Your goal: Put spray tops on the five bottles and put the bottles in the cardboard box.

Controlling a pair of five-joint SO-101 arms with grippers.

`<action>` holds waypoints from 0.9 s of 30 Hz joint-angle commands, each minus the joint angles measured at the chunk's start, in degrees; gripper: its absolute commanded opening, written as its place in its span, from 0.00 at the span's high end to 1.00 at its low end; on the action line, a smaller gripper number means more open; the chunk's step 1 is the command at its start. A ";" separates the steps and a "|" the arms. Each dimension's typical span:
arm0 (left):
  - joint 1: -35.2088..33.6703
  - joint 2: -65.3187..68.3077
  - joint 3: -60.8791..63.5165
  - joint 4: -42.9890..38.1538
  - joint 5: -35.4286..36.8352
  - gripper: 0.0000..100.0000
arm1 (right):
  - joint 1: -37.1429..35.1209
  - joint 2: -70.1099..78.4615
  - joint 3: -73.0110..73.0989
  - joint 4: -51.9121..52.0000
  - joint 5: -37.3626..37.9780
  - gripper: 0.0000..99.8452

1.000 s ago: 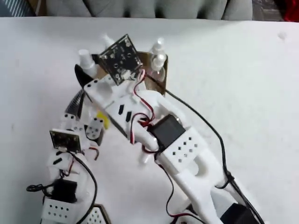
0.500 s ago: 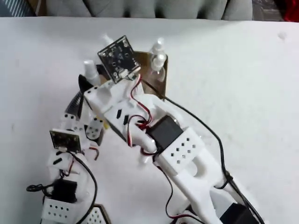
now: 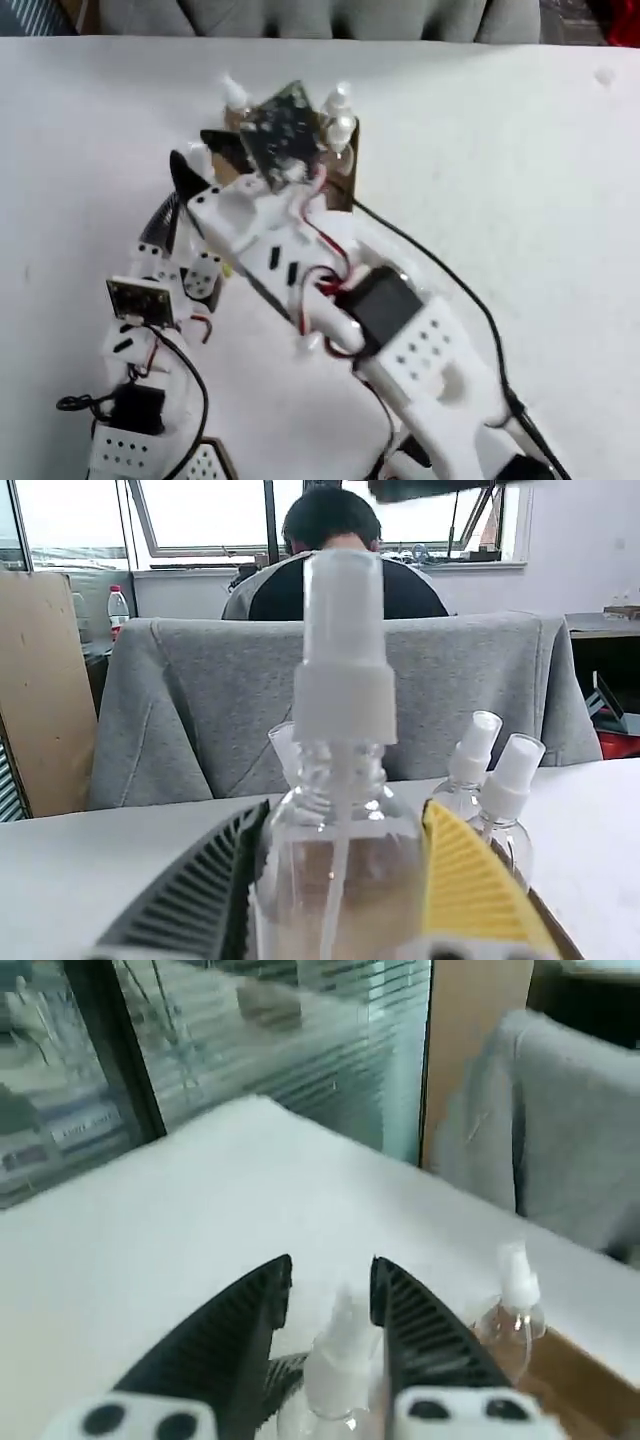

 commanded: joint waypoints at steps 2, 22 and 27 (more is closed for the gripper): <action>0.48 -0.66 -0.18 -1.49 0.53 0.98 | 3.65 -6.55 -2.37 1.89 0.00 0.91; 0.40 -0.57 -1.58 -1.14 0.79 0.98 | 8.48 -7.34 -1.93 21.41 -0.09 0.98; 0.40 -0.31 -5.98 4.48 1.23 0.98 | 8.40 -8.84 -1.85 38.11 -0.09 0.98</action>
